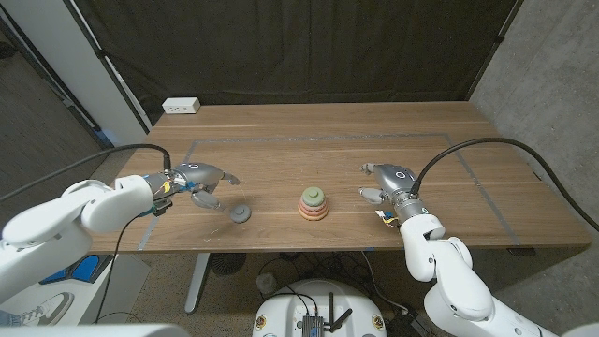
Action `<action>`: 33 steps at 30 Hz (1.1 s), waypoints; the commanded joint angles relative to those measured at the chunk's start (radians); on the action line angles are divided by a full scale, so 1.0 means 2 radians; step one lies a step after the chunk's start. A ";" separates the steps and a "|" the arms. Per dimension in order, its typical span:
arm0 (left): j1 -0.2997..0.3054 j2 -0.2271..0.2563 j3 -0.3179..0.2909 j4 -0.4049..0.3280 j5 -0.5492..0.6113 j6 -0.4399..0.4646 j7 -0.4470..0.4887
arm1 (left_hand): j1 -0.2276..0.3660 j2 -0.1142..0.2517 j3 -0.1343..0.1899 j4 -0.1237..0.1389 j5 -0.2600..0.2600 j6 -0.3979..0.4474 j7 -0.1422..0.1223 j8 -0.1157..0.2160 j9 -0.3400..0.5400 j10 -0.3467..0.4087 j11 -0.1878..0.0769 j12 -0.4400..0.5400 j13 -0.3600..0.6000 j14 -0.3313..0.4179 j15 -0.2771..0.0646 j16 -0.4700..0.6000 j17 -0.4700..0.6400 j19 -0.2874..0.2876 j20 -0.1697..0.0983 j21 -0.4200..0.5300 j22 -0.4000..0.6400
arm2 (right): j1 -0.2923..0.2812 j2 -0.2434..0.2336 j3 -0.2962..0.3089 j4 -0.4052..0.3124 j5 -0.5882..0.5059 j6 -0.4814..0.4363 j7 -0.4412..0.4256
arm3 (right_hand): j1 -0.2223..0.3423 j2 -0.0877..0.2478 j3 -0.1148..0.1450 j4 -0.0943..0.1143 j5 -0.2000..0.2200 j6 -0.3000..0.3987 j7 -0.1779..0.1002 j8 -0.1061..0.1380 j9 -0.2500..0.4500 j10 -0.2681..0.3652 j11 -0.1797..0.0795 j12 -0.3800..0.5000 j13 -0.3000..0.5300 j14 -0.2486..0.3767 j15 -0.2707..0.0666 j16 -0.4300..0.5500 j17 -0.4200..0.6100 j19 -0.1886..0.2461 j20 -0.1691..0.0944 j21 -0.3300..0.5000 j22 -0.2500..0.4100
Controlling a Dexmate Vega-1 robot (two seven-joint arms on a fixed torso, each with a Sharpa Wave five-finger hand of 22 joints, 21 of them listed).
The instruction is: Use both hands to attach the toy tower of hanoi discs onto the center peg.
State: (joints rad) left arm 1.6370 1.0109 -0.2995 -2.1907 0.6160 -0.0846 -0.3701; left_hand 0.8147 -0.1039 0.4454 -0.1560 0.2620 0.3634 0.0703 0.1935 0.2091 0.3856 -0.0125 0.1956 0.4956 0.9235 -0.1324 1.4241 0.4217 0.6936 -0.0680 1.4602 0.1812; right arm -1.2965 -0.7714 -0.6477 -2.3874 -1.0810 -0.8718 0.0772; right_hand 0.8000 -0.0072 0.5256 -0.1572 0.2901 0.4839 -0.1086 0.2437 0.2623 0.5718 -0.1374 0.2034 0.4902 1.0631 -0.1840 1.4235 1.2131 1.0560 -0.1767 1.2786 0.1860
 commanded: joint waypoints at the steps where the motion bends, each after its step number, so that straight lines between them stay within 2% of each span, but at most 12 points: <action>1: -0.006 -0.009 0.015 0.015 0.020 -0.016 0.008 | -0.002 0.000 -0.002 -0.001 -0.001 0.003 -0.002 0.001 0.000 0.003 -0.004 0.003 0.000 0.001 -0.042 0.000 0.001 0.003 -0.055 0.000 0.002 | 0.005 0.002 -0.003 0.002 -0.008 0.000 0.013 | -0.005 0.000 0.003 0.002 0.003 0.000 0.003 -0.001 0.003 0.003 0.001 0.000 0.000 -0.001 -0.016 0.000 0.002 0.000 -0.022 0.000 0.000; 13: -0.023 0.006 0.046 0.035 0.010 -0.015 0.015 | -0.002 -0.001 -0.004 -0.003 -0.001 -0.016 -0.002 -0.004 -0.001 -0.013 0.000 -0.001 -0.004 -0.001 -0.042 -0.001 -0.001 -0.001 -0.053 -0.003 0.002 | 0.004 0.005 -0.002 0.004 -0.008 0.000 0.016 | -0.006 0.001 0.003 0.001 0.004 0.003 0.004 0.000 0.003 0.005 0.000 0.000 -0.001 0.000 -0.016 0.000 0.002 0.000 -0.022 0.000 0.000; 20: -0.029 0.020 0.067 0.048 0.020 -0.018 0.039 | 0.002 -0.003 -0.005 -0.005 -0.001 -0.017 -0.005 -0.002 -0.002 -0.015 -0.003 0.000 -0.006 -0.002 -0.042 -0.002 -0.002 0.000 -0.054 -0.003 0.002 | 0.007 0.007 -0.001 0.006 -0.008 0.000 0.017 | -0.006 0.001 0.004 0.001 0.004 0.003 0.003 0.000 0.003 0.003 0.001 0.000 -0.002 0.000 -0.016 0.000 0.003 0.000 -0.022 0.000 0.000; 33: -0.040 0.040 0.103 0.056 0.018 0.003 0.063 | 0.007 -0.003 -0.006 -0.006 0.000 -0.014 -0.008 0.000 -0.002 -0.013 -0.007 0.002 -0.009 -0.001 -0.042 -0.002 -0.003 0.000 -0.052 -0.002 0.002 | 0.005 0.007 -0.001 0.006 -0.007 -0.003 0.017 | -0.007 0.002 0.005 0.000 0.004 0.003 0.004 -0.001 0.003 0.001 0.001 0.000 -0.002 0.000 -0.016 -0.001 0.003 0.000 -0.022 -0.001 0.000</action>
State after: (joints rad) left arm 1.5764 1.0592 -0.1517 -2.0955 0.6532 -0.1140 -0.2924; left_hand 0.8201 -0.1093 0.4344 -0.1671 0.2620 0.3337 0.0643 0.1887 0.2046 0.3590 -0.0177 0.1956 0.4770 0.9198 -0.1286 1.4192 0.4125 0.6935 -0.0680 1.4602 0.1841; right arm -1.2840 -0.7574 -0.6521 -2.3761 -1.0976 -0.8735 0.1102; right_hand 0.7964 -0.0037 0.5256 -0.1572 0.2901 0.4839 -0.1086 0.2437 0.2672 0.5753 -0.1339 0.2035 0.4819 1.0631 -0.1840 1.4235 1.2155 1.0561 -0.1767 1.2786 0.1861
